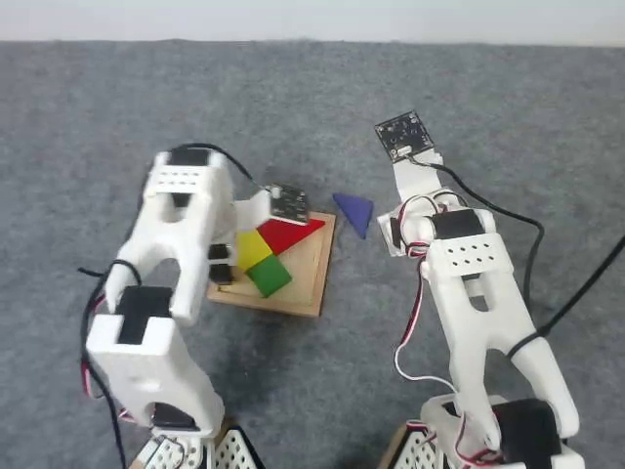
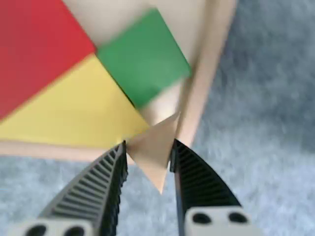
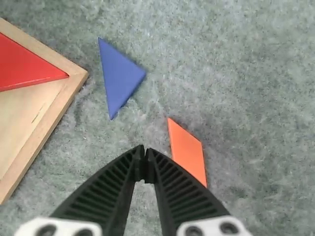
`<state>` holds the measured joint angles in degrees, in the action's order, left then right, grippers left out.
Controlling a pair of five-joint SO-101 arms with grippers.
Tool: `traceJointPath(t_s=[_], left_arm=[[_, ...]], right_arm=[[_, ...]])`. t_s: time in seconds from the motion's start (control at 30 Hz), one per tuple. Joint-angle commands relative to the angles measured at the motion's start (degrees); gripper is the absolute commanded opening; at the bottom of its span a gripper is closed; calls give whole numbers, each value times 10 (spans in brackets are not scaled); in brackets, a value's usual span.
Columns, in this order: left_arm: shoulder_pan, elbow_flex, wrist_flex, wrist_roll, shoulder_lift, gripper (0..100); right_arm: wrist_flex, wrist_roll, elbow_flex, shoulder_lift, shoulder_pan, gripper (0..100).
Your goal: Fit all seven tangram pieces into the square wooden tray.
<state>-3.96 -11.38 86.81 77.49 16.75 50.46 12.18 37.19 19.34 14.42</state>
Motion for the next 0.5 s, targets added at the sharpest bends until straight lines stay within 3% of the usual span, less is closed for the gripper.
traceJointPath(t_s=[0.0,0.17,0.47], left_arm=[[39,-2,-22,-38,-36,79],[52,-4,-54,-83,-32,81],[47,-41,-68,-68,-37,143]], right_arm=[[-12,-4,-3,31,6,8],[-12,-4,-3,31,6,8],[-12,-4,-3,32,6,8]])
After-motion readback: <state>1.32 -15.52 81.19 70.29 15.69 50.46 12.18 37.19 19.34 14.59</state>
